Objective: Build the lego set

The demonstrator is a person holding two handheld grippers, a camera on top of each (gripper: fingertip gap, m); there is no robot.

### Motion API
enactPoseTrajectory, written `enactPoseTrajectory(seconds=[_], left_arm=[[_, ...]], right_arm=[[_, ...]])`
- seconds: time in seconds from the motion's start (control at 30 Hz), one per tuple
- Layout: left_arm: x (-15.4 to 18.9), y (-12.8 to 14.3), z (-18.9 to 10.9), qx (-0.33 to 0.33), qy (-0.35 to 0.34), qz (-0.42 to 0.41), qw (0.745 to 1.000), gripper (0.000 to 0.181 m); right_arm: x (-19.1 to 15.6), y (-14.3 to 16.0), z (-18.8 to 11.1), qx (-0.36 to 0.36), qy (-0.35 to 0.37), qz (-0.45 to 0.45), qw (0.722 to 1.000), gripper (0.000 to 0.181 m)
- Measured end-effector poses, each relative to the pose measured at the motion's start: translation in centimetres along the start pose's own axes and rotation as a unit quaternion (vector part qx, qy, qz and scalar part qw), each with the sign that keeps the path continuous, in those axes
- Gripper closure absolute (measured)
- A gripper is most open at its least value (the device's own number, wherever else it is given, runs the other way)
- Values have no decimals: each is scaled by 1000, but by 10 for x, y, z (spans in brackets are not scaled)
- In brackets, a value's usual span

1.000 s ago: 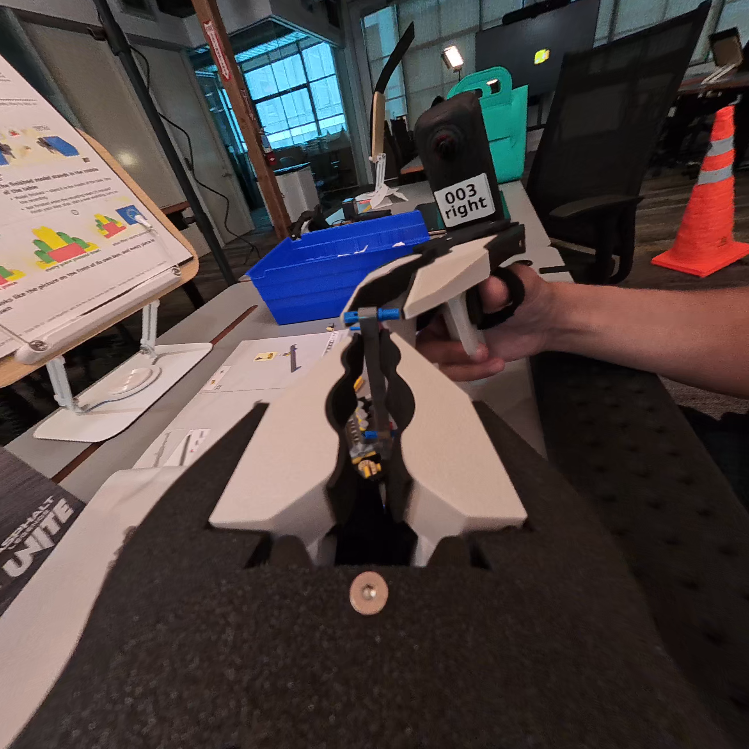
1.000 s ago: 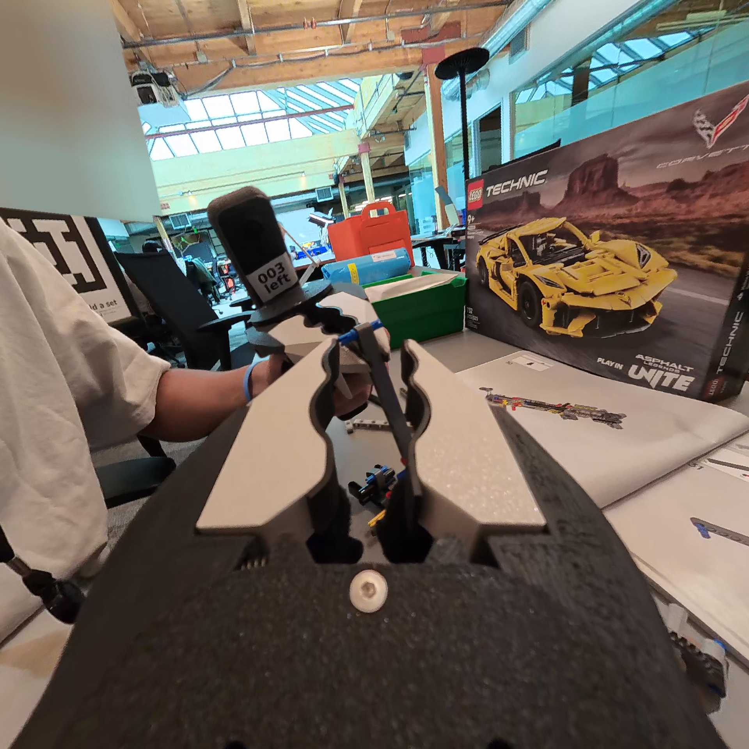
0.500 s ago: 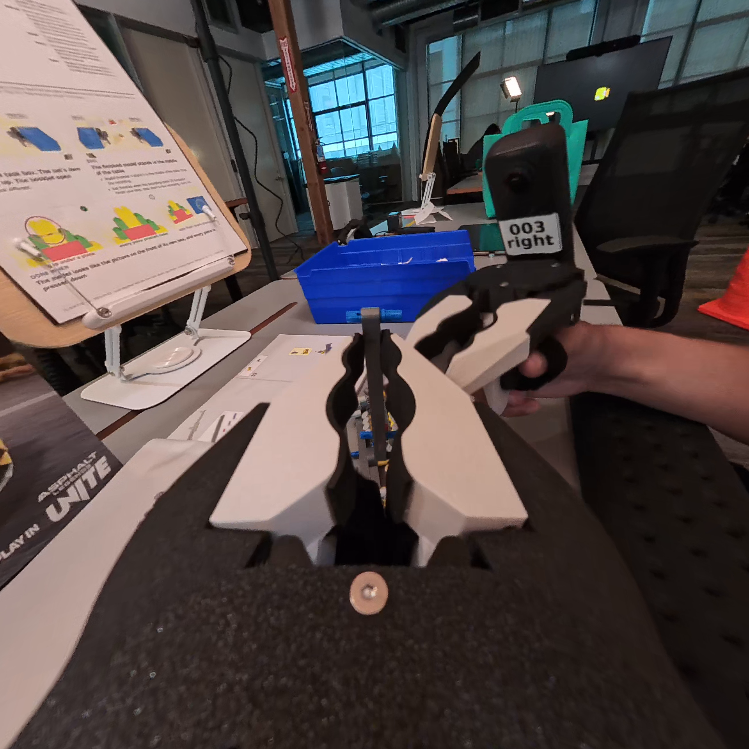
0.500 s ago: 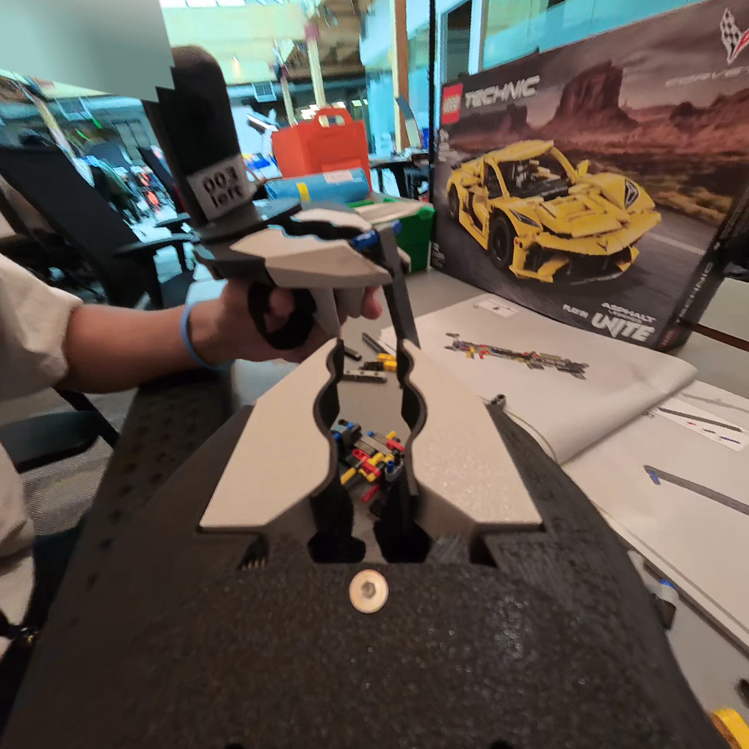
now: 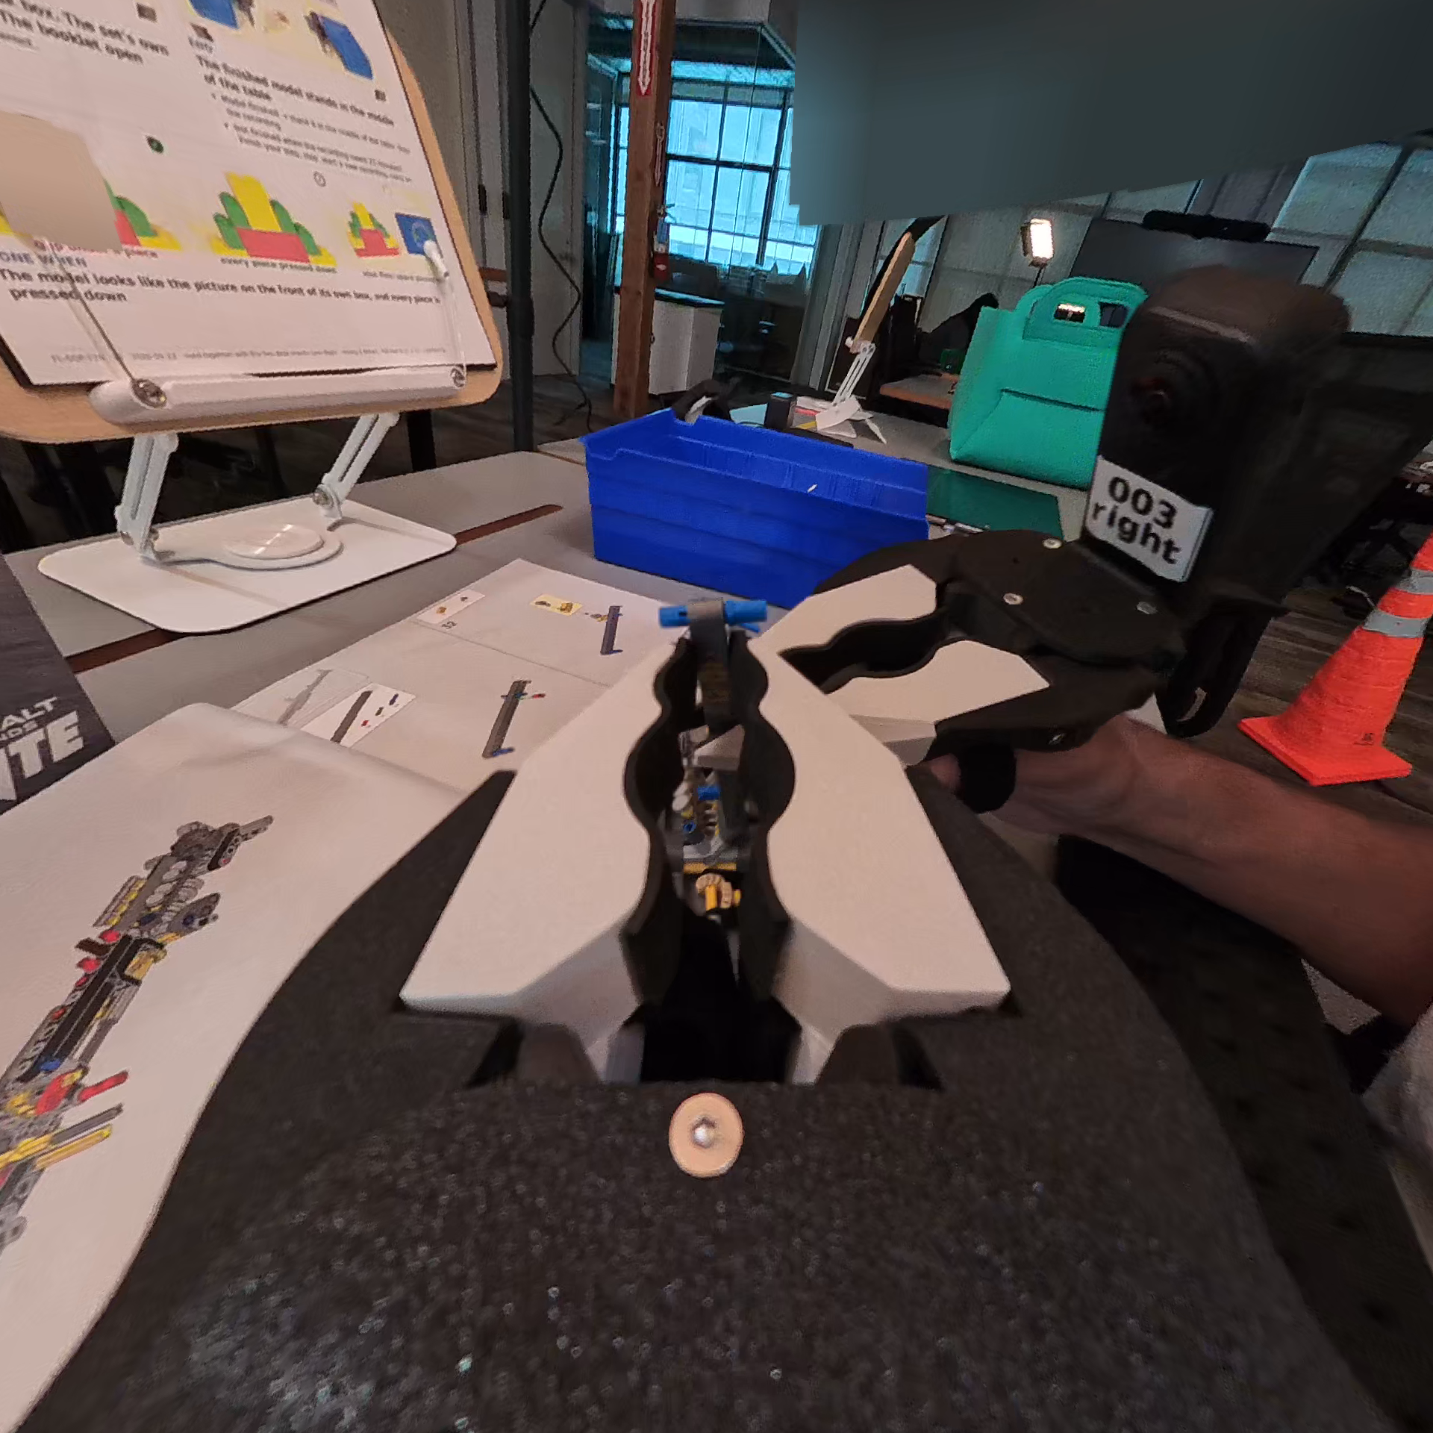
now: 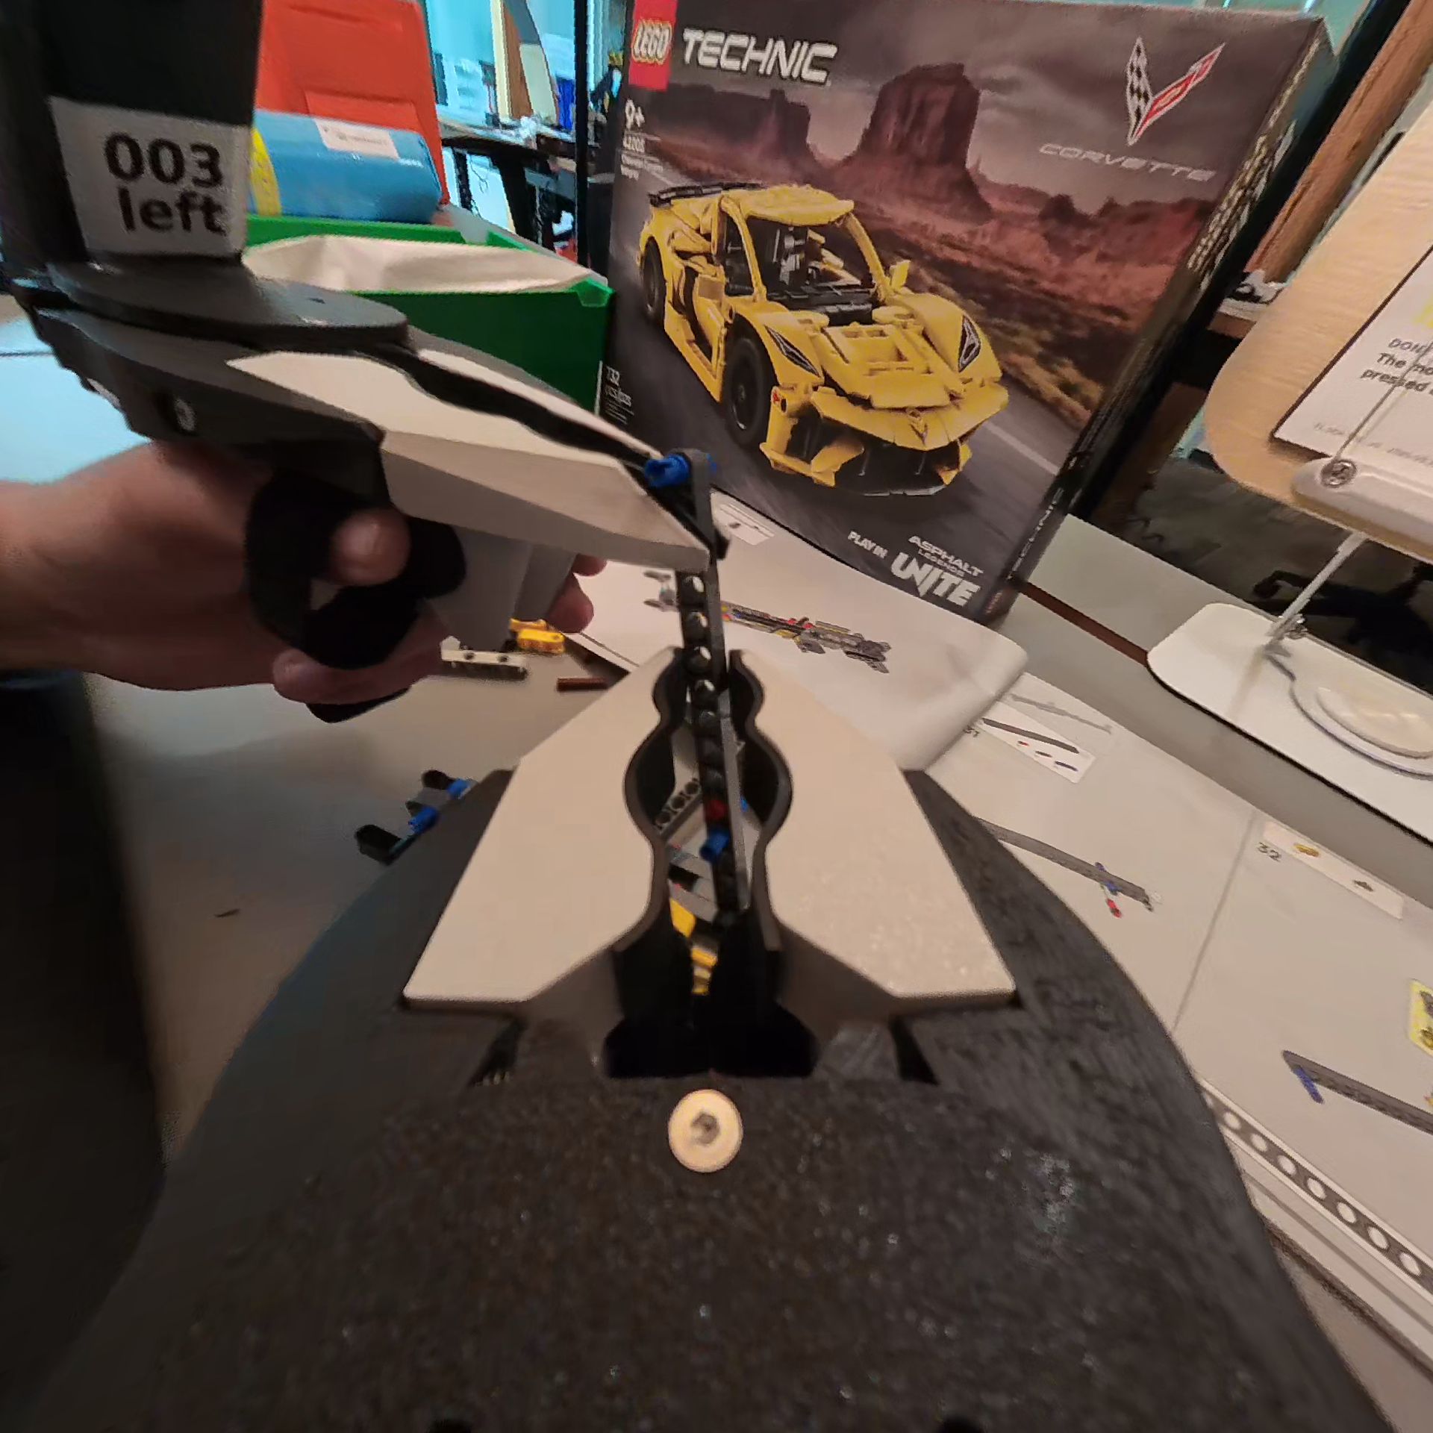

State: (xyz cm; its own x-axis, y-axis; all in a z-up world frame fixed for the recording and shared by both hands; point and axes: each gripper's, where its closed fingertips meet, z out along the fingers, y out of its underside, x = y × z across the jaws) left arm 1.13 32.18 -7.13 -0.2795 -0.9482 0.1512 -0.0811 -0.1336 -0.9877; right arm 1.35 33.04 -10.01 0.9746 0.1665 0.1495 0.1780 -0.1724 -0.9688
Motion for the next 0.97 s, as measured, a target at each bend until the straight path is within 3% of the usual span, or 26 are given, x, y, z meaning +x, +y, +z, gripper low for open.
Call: enactPoseTrajectory(seconds=[0.17, 0.3, 0.43, 0.6, 0.77, 0.97], left_arm=[[-6, 9, -1, -27, 7, -7, 1000, 174], [-4, 15, -1, -46, 39, -23, 998, 173], [-20, 14, -6, -44, 21, -17, 999, 170], [-33, 5, -15, -32, 9, -13, 999, 170], [-51, 5, -22, -31, -23, -1, 999, 172], [-57, 4, -24, -23, -25, -20, 999, 173]], right_arm=[[4, 7, 3, -23, -3, -49, 999, 173], [7, 12, -2, -70, -66, -80, 992, 173], [62, 28, -18, -142, -58, -149, 977, 173], [132, 74, -30, -259, -37, -204, 944, 174], [145, 99, -42, -298, -48, -154, 941, 174], [157, 109, -62, -328, -10, -161, 931, 174]])
